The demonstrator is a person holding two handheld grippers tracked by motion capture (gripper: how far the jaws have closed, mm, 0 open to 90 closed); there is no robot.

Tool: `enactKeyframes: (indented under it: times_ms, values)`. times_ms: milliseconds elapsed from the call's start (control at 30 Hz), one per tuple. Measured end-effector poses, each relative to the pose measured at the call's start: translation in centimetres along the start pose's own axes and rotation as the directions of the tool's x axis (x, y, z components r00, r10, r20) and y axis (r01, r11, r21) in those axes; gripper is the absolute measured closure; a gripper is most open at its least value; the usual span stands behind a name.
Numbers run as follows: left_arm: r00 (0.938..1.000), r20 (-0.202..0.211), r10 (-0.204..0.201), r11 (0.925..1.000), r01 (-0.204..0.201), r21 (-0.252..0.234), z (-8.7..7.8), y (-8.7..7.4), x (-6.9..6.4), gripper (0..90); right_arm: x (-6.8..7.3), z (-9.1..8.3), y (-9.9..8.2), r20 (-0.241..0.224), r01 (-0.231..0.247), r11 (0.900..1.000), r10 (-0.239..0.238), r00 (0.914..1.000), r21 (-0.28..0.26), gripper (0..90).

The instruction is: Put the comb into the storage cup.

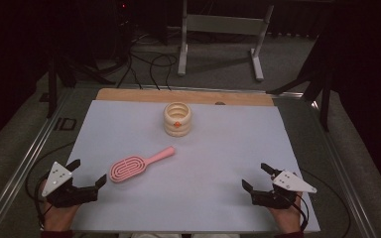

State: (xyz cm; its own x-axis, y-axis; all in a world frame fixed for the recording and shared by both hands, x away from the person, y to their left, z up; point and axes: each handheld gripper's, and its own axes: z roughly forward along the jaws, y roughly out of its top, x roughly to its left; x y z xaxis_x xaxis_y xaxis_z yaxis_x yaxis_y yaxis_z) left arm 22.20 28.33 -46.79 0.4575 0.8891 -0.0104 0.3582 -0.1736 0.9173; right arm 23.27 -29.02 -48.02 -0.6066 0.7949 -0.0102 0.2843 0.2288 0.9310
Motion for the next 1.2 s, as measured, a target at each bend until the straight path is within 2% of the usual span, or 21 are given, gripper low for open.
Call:
enactKeyframes:
  times_ms: [133, 233, 467, 933, 1200]
  values:
    - [0.9999, 0.003, 0.012, 0.9999, -0.012, 0.010, 0.3, -0.1, -0.1, 0.0, -0.2, 0.2, -0.2, 0.023, -0.016, 0.9998, 0.016, 0.9996, 0.007, 9.1]
    - [1.0000, 0.004, 0.008, 0.9999, -0.008, 0.012, 0.3, -0.1, -0.1, 0.0, -0.2, 0.3, -0.3, 0.018, -0.025, 0.9997, 0.025, 0.9995, 0.001, 9.1]
    - [0.9997, -0.006, 0.026, 0.9995, -0.026, 0.018, 0.2, 0.4, -0.3, 0.0, -0.4, 0.5, -0.7, 0.006, -0.051, 0.9987, 0.050, 0.9987, 0.006, 9.1]
    - [0.9991, -0.011, 0.042, 0.9991, -0.041, 0.003, -0.1, 1.8, -0.3, 0.0, -0.5, 0.6, -0.8, 0.025, -0.053, 0.9986, 0.053, 0.9983, 0.008, 9.1]
    - [0.9983, -0.006, 0.057, 0.9983, -0.057, 0.012, 0.3, 2.1, -0.5, 0.0, -0.5, 0.7, -0.8, 0.032, -0.057, 0.9984, 0.056, 0.9979, 0.008, 9.1]
